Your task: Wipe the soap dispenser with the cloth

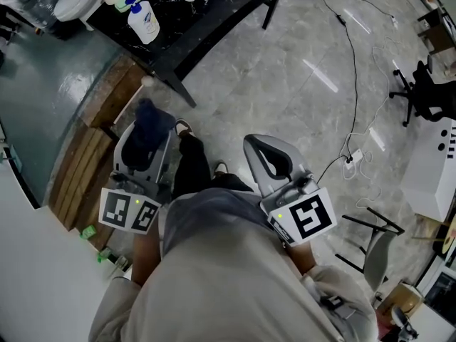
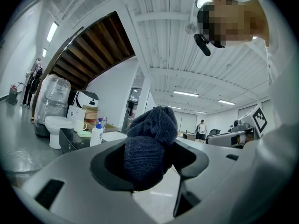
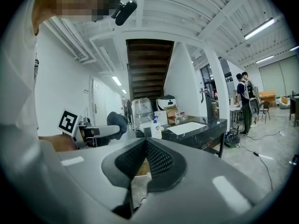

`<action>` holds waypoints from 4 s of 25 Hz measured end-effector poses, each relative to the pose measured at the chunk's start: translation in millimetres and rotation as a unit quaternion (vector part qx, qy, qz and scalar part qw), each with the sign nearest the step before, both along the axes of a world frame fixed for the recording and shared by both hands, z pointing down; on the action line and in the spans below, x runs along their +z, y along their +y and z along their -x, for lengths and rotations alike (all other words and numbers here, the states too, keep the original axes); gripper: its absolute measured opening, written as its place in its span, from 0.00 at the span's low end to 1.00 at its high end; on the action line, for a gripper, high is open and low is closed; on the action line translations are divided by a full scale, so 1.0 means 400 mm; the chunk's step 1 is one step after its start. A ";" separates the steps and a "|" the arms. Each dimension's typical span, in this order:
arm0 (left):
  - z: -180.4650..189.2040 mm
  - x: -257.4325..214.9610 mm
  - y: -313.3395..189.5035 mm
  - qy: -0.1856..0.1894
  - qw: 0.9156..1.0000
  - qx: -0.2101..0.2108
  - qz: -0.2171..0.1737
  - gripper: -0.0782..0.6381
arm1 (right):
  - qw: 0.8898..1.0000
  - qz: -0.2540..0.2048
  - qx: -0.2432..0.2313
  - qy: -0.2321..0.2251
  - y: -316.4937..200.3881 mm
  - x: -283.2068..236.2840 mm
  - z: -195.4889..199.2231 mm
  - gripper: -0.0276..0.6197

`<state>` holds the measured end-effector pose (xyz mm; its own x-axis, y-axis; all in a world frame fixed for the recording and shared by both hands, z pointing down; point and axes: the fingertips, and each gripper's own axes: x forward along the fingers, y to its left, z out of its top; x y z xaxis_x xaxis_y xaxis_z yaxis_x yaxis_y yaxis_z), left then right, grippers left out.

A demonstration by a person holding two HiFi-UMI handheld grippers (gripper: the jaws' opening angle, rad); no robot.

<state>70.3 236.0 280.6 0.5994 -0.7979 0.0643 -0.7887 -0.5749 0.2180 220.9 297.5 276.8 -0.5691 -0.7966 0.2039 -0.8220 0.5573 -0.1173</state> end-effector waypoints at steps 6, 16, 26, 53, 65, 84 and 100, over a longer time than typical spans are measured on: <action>0.006 0.015 -0.052 0.002 1.000 -0.006 0.003 0.45 | 1.000 0.007 -0.016 0.008 -0.055 0.016 0.015 0.05; 0.037 0.033 -0.162 0.003 1.000 -0.014 0.020 0.45 | 1.000 0.001 -0.024 -0.002 -0.183 0.005 0.036 0.05; 0.081 0.050 -0.316 -0.002 0.999 -0.009 0.032 0.45 | 0.999 0.005 -0.043 -0.004 -0.343 0.000 0.106 0.05; 0.351 0.032 -0.719 0.017 0.999 -0.013 0.028 0.45 | 0.996 0.001 -0.087 0.008 -0.791 -0.031 0.424 0.05; 0.409 0.014 -0.820 0.039 0.999 0.003 0.010 0.45 | 0.996 -0.004 -0.081 0.031 -0.862 -0.043 0.482 0.05; 0.431 0.073 -0.873 0.022 0.999 -0.003 0.038 0.45 | 0.992 0.039 -0.112 0.042 -0.970 0.024 0.511 0.13; 0.369 0.185 -0.932 0.000 0.996 0.027 0.084 0.45 | 0.975 0.080 -0.187 0.090 -1.046 0.162 0.564 0.31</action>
